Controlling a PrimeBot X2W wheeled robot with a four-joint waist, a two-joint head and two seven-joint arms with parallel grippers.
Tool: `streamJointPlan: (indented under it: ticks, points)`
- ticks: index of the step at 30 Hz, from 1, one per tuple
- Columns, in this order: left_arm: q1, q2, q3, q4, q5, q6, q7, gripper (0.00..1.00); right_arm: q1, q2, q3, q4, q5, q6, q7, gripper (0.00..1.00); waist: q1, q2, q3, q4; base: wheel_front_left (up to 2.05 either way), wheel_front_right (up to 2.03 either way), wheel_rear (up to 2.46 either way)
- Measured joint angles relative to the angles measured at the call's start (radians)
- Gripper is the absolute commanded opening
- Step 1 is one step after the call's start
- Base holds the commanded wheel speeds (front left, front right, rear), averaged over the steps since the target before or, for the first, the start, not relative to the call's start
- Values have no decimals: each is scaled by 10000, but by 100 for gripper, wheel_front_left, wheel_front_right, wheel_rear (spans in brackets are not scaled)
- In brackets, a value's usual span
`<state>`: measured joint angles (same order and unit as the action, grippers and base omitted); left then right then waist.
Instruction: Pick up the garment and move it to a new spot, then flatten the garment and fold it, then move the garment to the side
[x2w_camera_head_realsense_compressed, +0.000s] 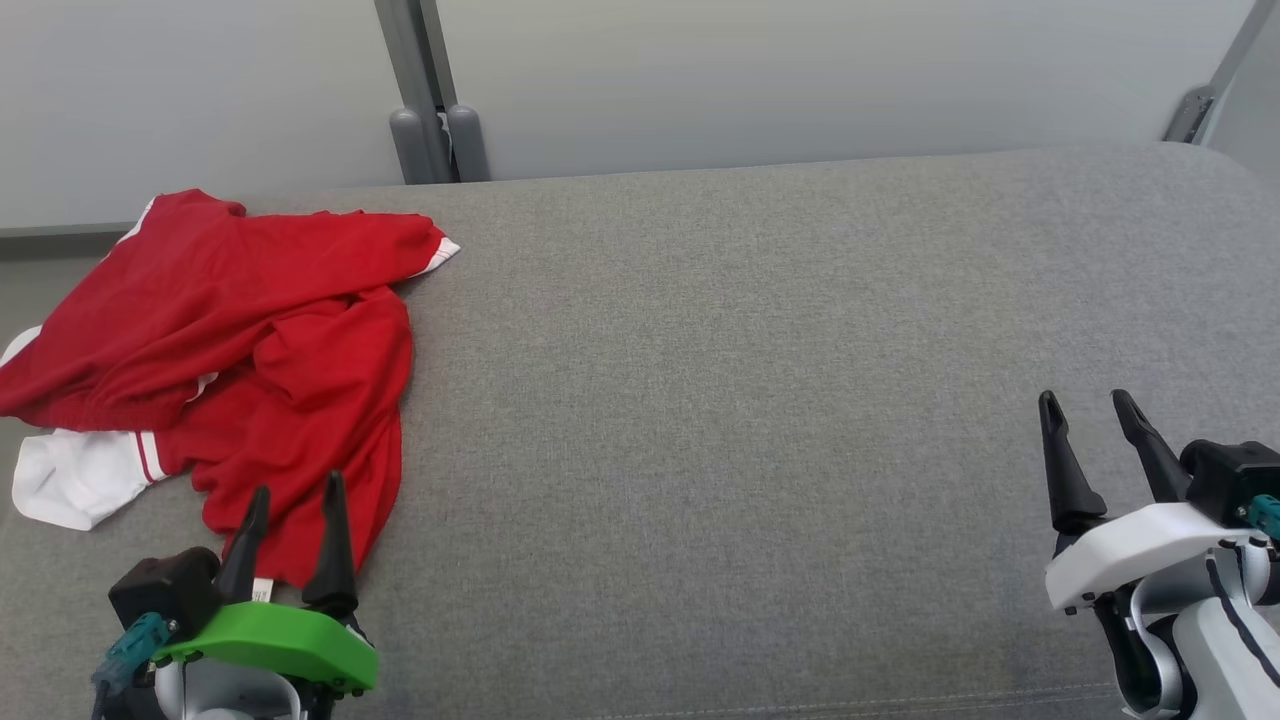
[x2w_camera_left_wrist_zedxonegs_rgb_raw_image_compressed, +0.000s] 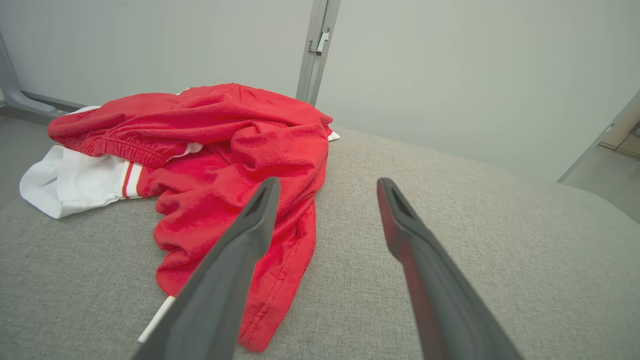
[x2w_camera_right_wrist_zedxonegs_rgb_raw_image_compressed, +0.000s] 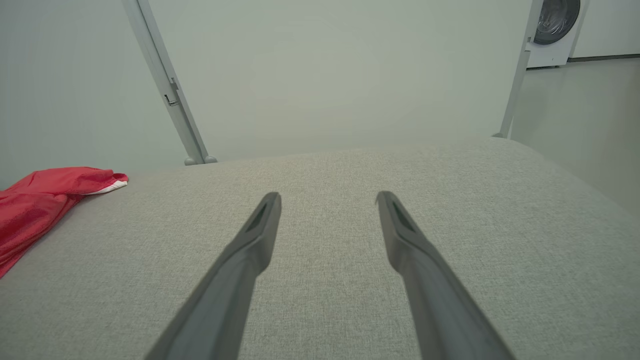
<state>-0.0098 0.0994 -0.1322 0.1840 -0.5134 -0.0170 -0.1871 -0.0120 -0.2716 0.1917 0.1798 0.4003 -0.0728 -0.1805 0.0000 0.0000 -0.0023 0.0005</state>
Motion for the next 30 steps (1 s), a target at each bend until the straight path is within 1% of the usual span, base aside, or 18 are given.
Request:
streamJointPlan:
  ticks: [4, 8, 14, 22, 30]
  points:
    - [2, 10, -8, -40, 577, 0, -94, 100, -2, -104, 173, -25, -407, 19, -127, 100, 0, 0, -8, 8, 0, 0, 0]
    - [6, 13, -48, -75, 1154, 2, -240, 100, -2, -236, 328, -42, -698, 125, -230, 100, 0, 0, -15, 23, 0, 0, 0]
    - [12, 12, -90, -174, 1904, 10, -435, 100, -3, -472, 472, -88, -1438, 132, -441, 100, 0, 0, -18, 47, 0, 0, 0]
    - [18, 10, -125, -313, 2918, 10, -619, 100, -9, -543, 533, -203, -2165, 140, -675, 100, 0, 0, 2, 49, 0, 0, 0]
    - [38, -12, -56, -314, 2974, 10, -635, 100, -8, -487, 272, -213, -2063, 140, -713, 100, 0, 0, 13, 48, 0, 0, 0]
